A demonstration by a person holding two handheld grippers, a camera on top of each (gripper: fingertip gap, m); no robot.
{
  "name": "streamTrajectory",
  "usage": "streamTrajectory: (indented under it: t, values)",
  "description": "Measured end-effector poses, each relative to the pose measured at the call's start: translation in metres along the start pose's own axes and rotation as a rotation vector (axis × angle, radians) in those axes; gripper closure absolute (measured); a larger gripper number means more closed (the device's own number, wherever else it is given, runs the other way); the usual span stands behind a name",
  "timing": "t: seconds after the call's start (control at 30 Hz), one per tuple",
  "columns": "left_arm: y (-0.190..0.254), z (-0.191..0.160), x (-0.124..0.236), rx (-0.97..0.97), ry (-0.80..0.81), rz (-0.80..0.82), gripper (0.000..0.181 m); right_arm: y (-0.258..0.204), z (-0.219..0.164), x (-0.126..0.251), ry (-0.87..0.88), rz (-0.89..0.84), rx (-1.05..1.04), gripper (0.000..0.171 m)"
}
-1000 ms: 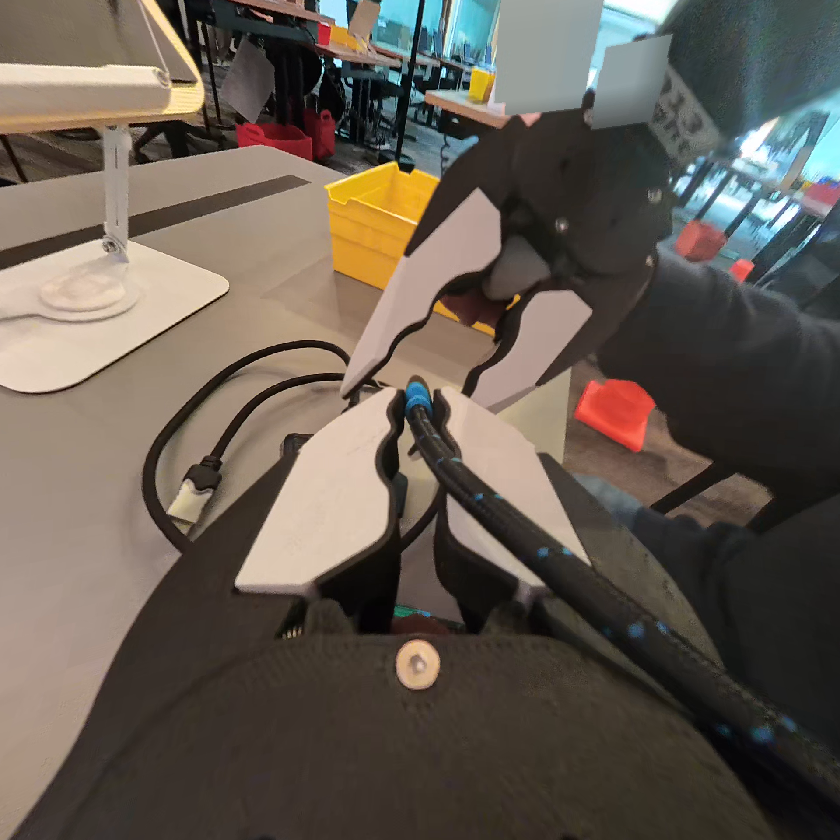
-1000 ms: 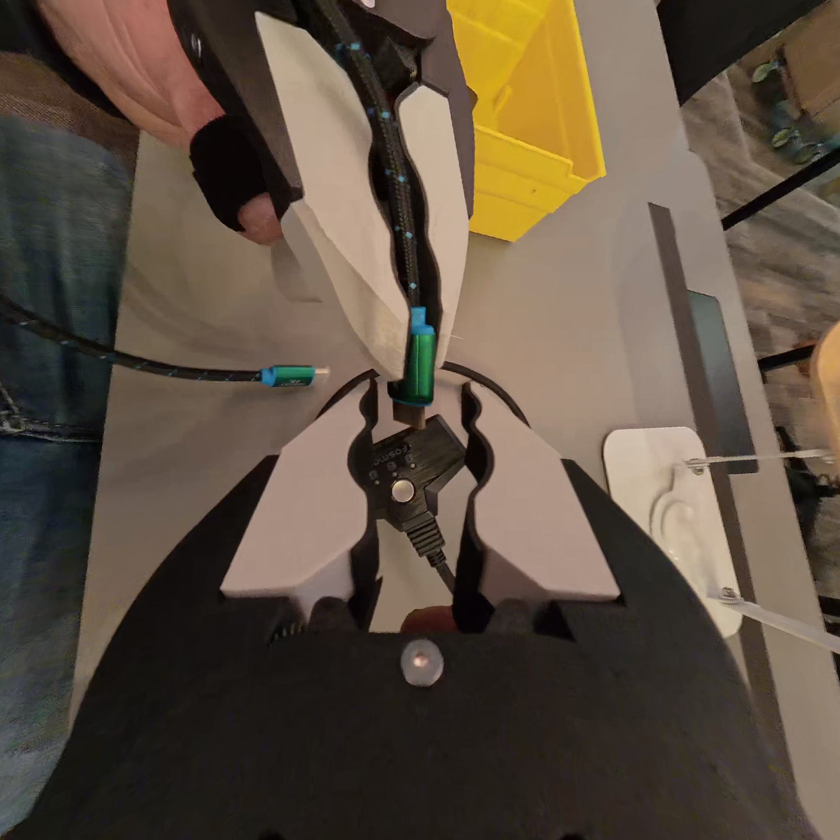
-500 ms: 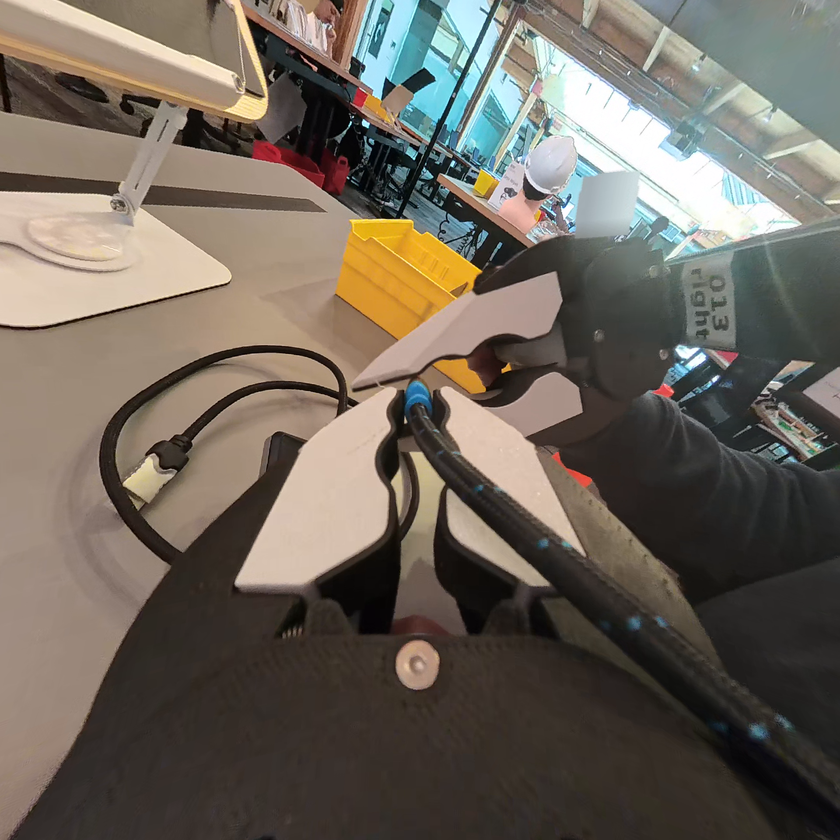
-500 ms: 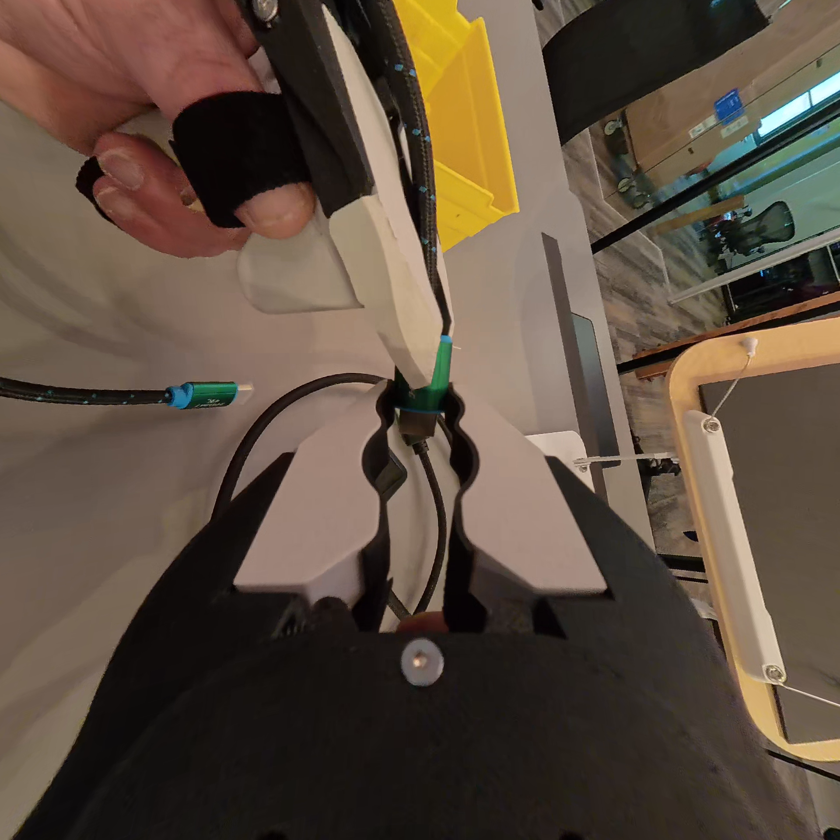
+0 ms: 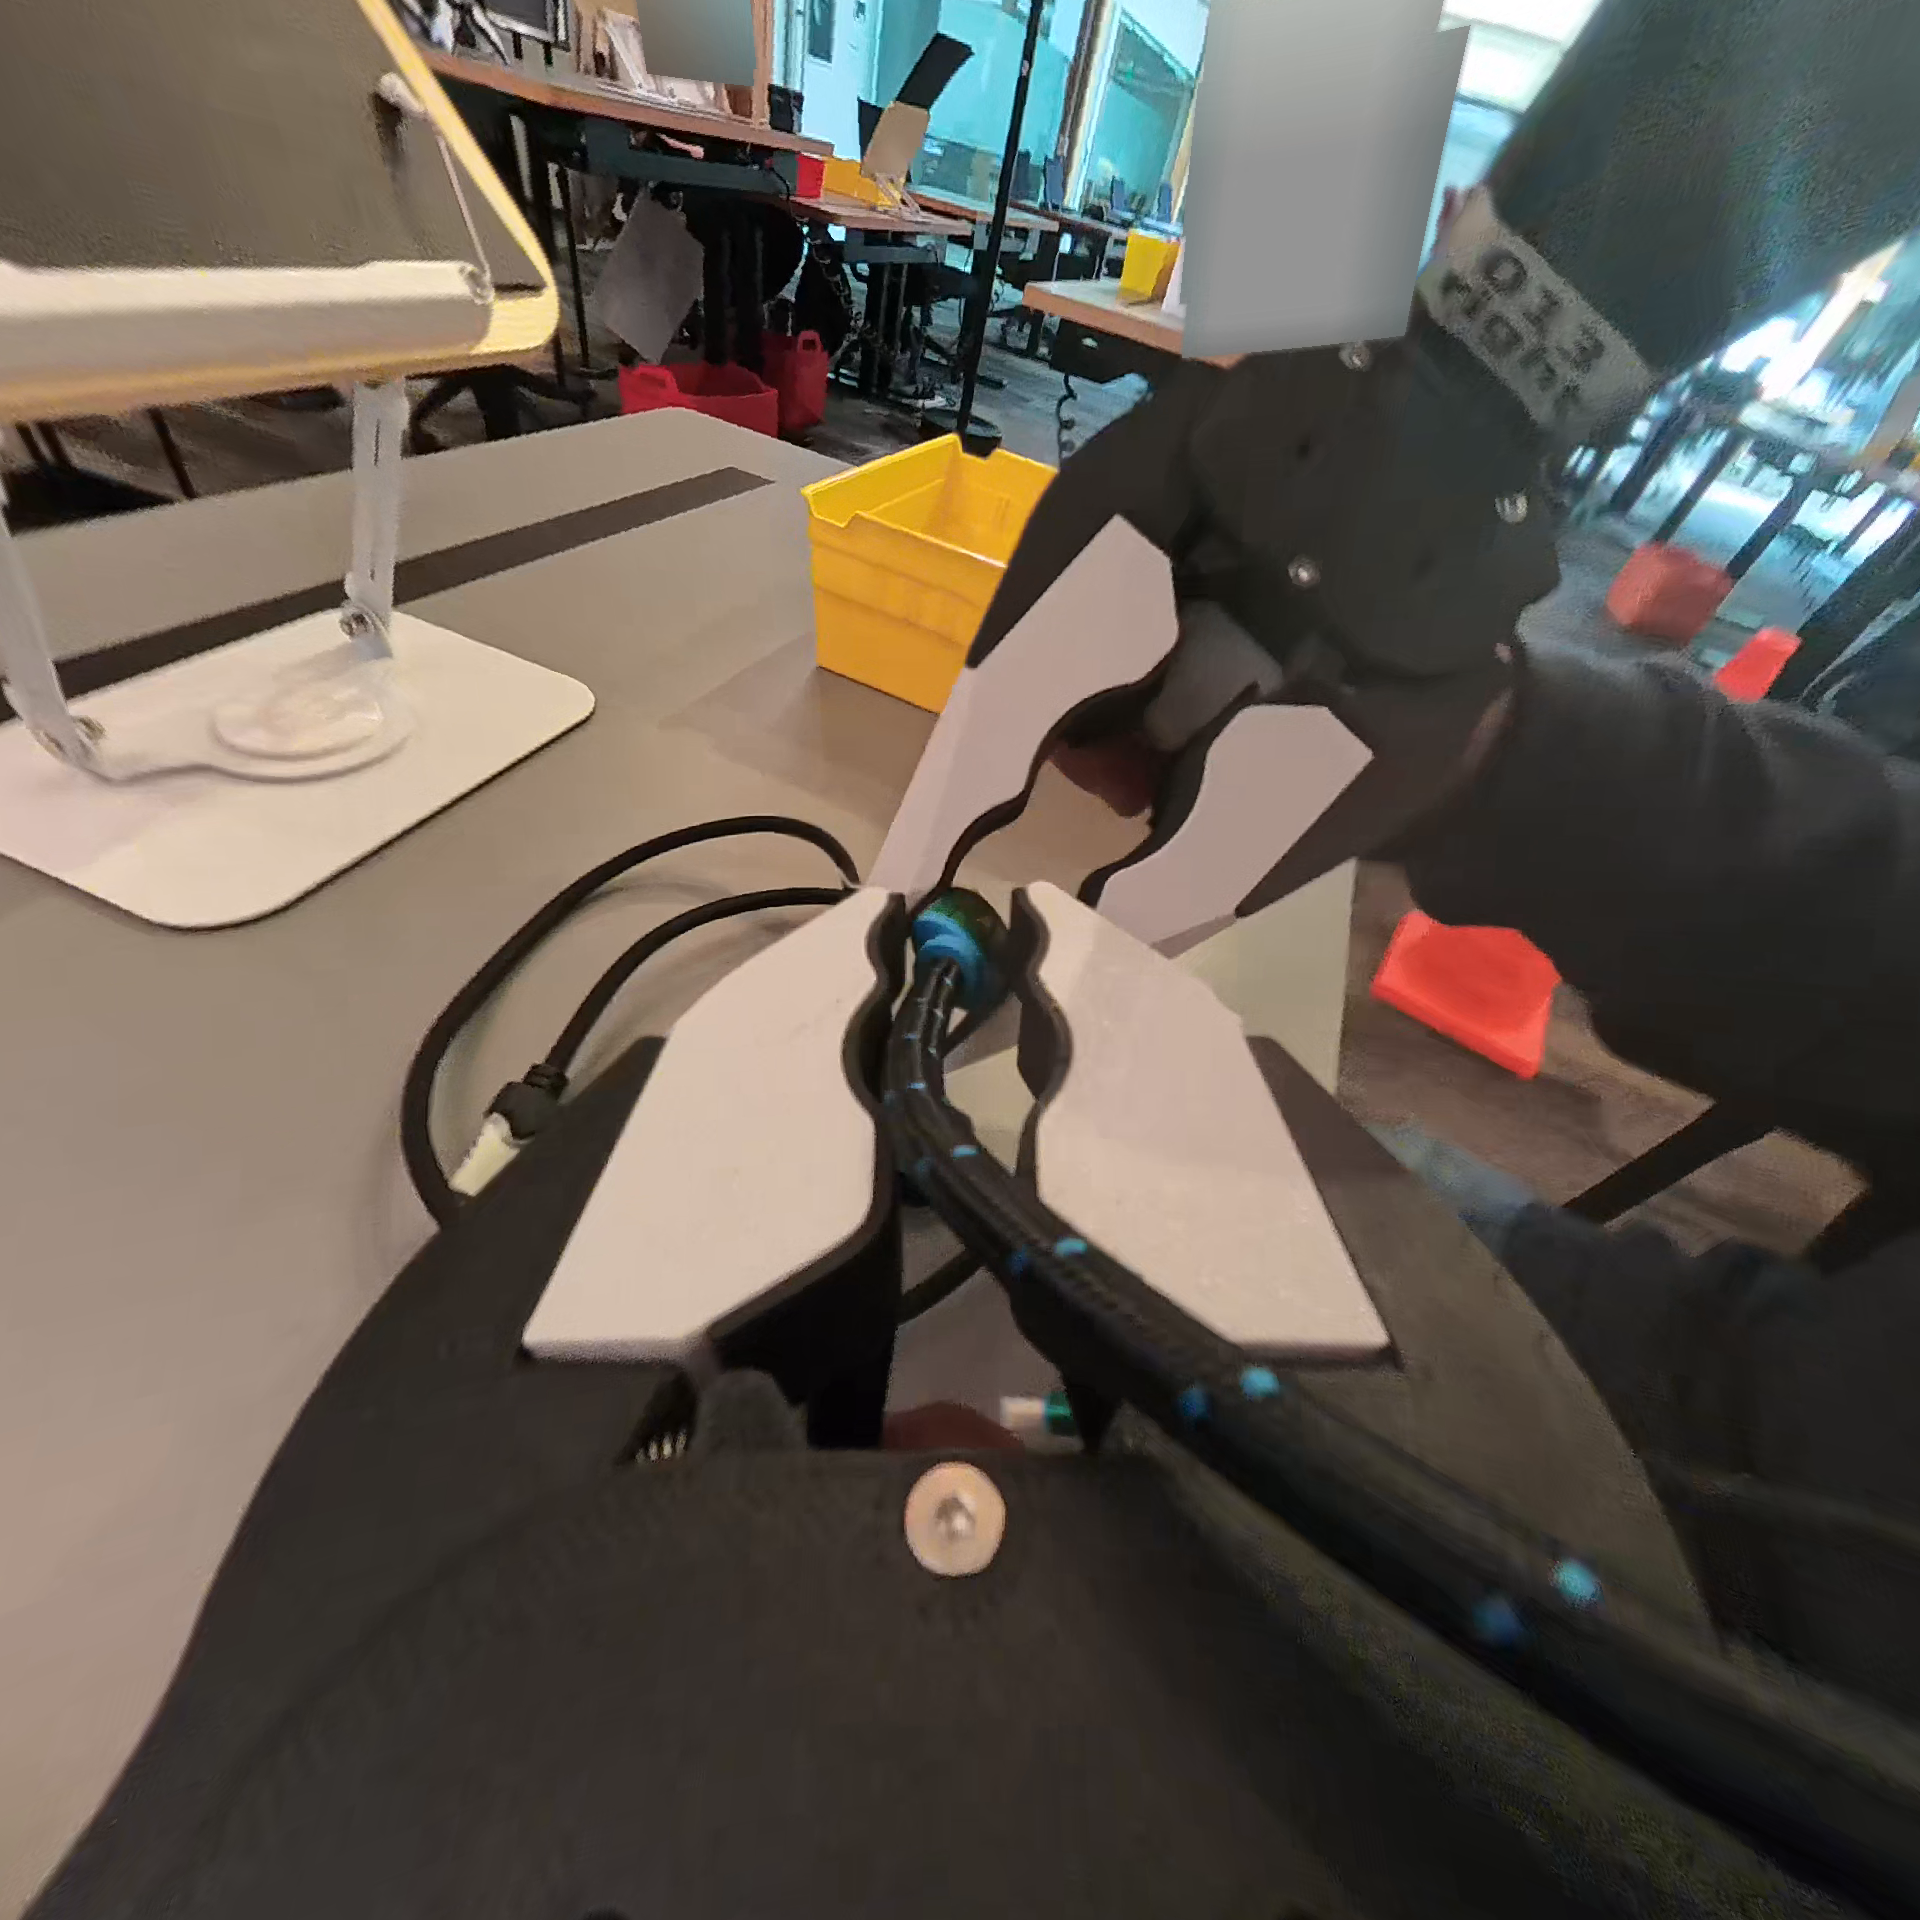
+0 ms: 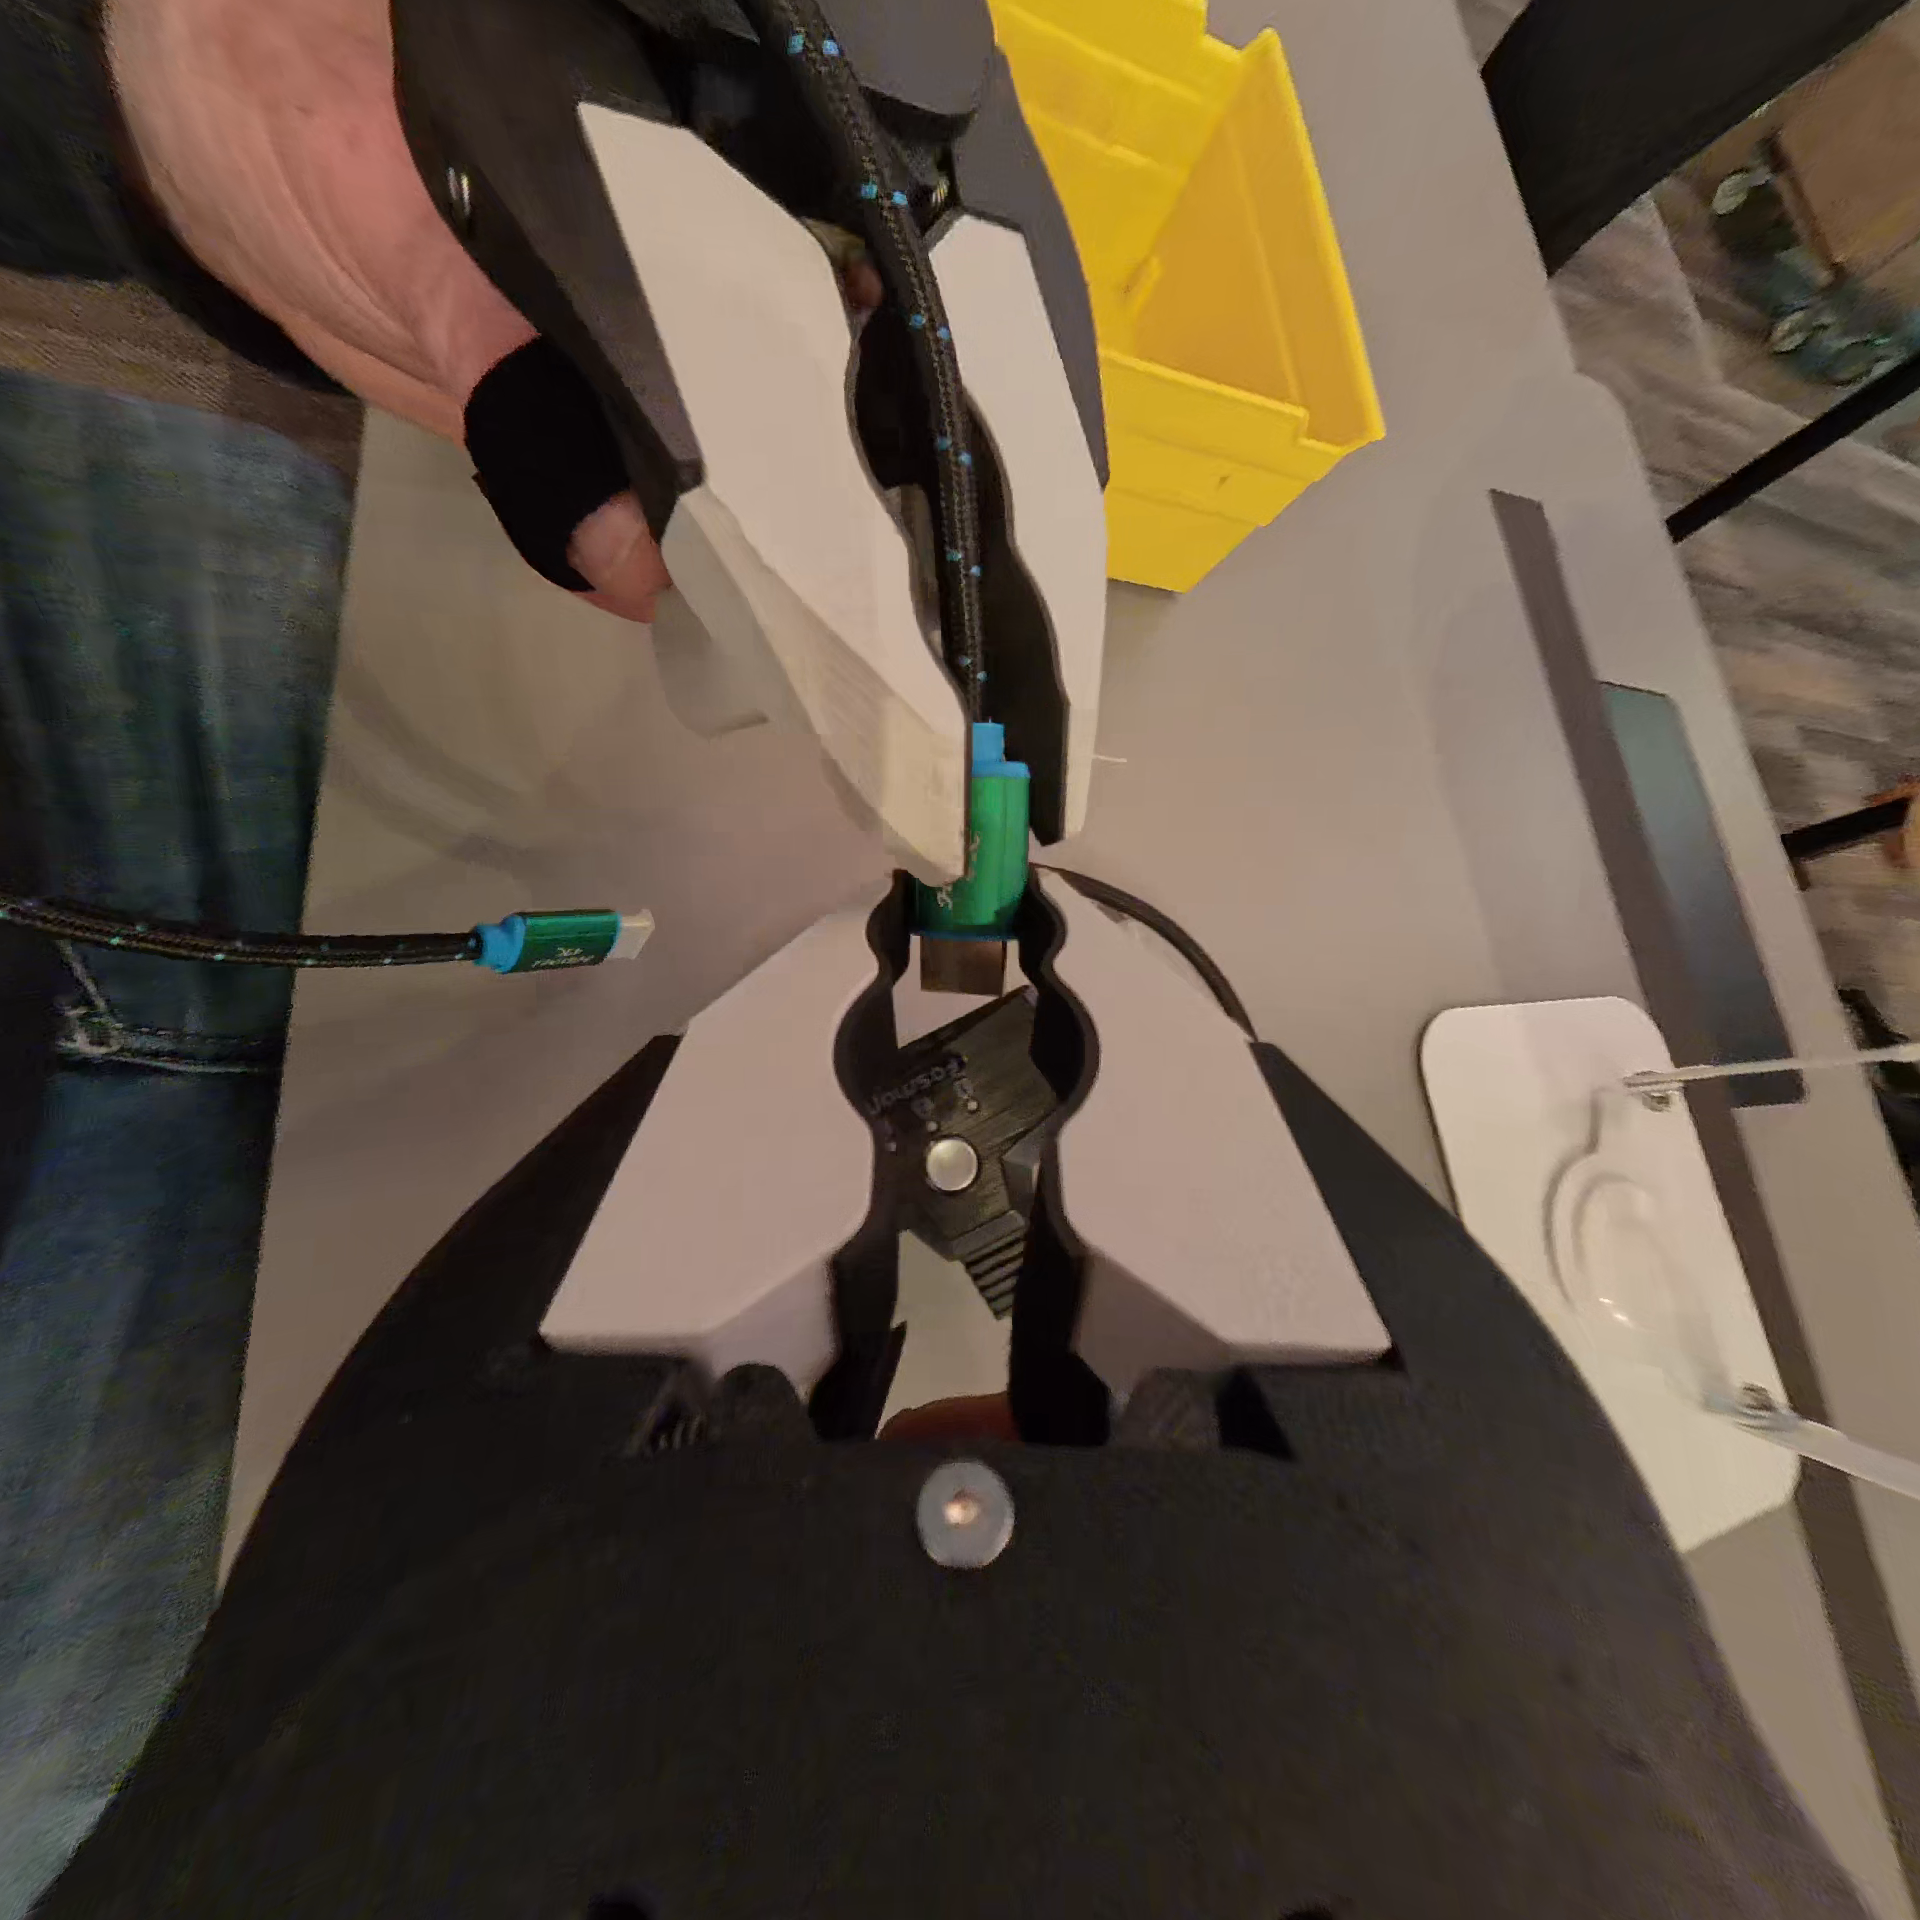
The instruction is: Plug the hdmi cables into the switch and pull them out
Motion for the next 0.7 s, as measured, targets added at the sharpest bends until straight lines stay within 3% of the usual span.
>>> streamTrajectory:
  t: [0.23, 0.7]
  values:
    - [0.008, -0.006, 0.000, -0.218, -0.089, 0.048, 0.158, -0.009, -0.004, 0.004, 0.014, 0.110, -0.021, 0.153]
    - [0.025, -0.017, -0.004, -0.440, -0.183, 0.066, 0.159, -0.031, -0.011, 0.000, -0.036, 0.265, -0.009, 0.153]
Point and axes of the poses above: each gripper's, where its closed fingertips meet, x back along the fingers, z out of its top, y = z × x across the jaws, the point moved 2 cm from there along x, back along the fingers, and after that the axes turned 12 degrees about -y, right-handed, at the moved point
